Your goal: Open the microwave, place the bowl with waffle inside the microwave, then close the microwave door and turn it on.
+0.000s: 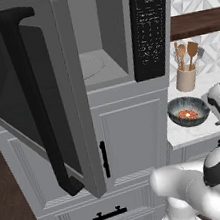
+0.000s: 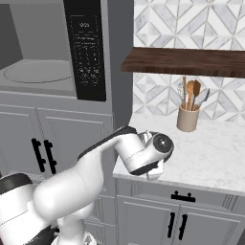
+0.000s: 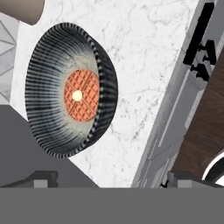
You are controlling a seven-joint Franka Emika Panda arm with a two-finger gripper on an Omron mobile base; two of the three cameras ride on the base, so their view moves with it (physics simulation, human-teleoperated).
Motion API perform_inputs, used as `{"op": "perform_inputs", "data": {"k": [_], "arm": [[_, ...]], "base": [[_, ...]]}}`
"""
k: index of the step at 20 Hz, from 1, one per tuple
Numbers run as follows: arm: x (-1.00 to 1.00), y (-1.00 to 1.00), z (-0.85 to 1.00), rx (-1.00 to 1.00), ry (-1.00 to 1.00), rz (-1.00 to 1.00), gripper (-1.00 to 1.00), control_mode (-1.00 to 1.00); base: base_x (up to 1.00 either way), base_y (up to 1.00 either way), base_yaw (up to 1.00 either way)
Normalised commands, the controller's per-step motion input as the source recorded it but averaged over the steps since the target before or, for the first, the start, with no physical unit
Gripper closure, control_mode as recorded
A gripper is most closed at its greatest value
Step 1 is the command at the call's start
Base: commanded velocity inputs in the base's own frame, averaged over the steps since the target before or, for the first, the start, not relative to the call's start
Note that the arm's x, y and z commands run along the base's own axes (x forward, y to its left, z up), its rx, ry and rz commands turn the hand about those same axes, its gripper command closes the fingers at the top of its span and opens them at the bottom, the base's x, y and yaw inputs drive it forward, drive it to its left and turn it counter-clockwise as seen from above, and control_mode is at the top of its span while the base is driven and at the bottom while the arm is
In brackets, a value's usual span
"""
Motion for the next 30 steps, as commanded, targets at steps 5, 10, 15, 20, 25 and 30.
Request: {"op": "perform_inputs", "data": {"k": [5, 10, 15, 20, 25, 30], "arm": [[0.28, -0.13, -0.21, 0.00, 0.04, 0.00, -1.00, -1.00], [0.27, -0.12, -0.20, 0.00, 0.04, 0.00, -1.00, -1.00], [0.33, -0.12, -0.23, 0.00, 0.07, 0.00, -1.00, -1.00], [0.37, -0.16, -0.29, 0.01, 0.07, 0.00, -1.00, -1.00], [0.15, -0.25, -0.13, 0.05, 0.00, 0.01, -1.00, -1.00], [0.20, -0.08, -0.17, 0.02, 0.02, 0.00, -1.00, -1.00]], "base": [[0.00, 0.00, 0.00], [0.00, 0.00, 0.00], [0.00, 0.00, 0.00], [0.00, 0.00, 0.00], [0.00, 0.00, 0.00], [0.00, 0.00, 0.00]]}}
